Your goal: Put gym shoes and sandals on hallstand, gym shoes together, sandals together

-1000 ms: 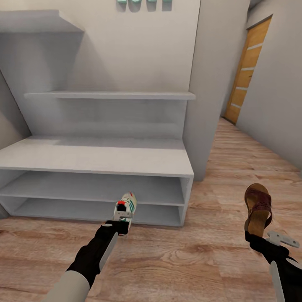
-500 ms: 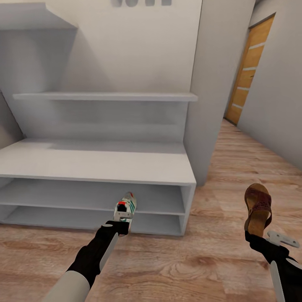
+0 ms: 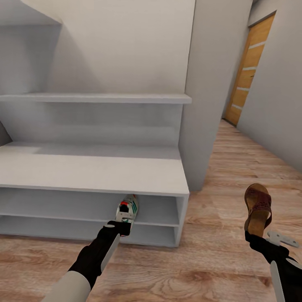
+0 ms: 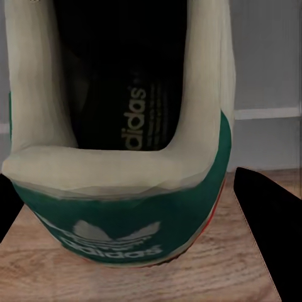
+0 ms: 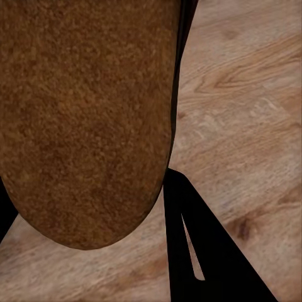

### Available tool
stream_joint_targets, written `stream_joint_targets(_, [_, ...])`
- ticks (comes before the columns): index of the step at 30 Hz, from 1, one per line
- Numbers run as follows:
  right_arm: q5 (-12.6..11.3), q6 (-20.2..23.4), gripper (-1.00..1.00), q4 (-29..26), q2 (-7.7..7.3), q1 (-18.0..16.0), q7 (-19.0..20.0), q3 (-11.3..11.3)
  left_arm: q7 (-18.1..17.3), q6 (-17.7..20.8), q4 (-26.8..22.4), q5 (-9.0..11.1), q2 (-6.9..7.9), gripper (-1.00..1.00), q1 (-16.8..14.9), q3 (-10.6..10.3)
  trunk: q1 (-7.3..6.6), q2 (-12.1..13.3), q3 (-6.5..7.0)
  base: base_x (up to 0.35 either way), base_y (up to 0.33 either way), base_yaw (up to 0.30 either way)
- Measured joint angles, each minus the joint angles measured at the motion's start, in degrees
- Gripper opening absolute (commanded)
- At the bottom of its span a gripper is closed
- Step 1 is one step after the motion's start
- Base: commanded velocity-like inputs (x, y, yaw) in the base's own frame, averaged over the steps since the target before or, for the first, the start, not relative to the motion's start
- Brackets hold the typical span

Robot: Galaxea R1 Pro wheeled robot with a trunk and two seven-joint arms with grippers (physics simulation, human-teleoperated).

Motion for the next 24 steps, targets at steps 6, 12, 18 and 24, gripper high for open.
stream_joint_targets(6, [0.01, -0.02, -1.00, 0.01, 0.00, 0.01, 0.00, 0.00, 0.00, -0.03, 0.04, -0.01, 0.04, -1.00, 0.00, 0.06, -0.01, 0.00, 0.00, 0.075, 0.014, 0.000])
stream_joint_targets(12, [0.03, -0.02, -1.00, 0.01, 0.00, 0.01, 0.00, 0.00, 0.00, -0.03, 0.04, 0.02, 0.15, -1.00, 0.00, 0.11, -0.01, 0.00, 0.00, 0.225, 0.096, 0.000])
stream_joint_targets(18, [0.00, -0.02, -1.00, 0.00, 0.00, -0.02, 0.00, 0.00, 0.00, -0.05, 0.04, 0.00, 0.26, -1.00, 0.00, 0.24, 0.01, 0.00, 0.00, 0.038, 0.014, 0.000])
stream_joint_targets(24, [0.01, -0.02, -1.00, 0.00, 0.00, 0.01, 0.00, 0.00, 0.00, -0.06, 0.04, -0.01, 0.26, -1.00, 0.00, 0.32, 0.01, 0.00, 0.00, 0.001, 0.000, 0.000])
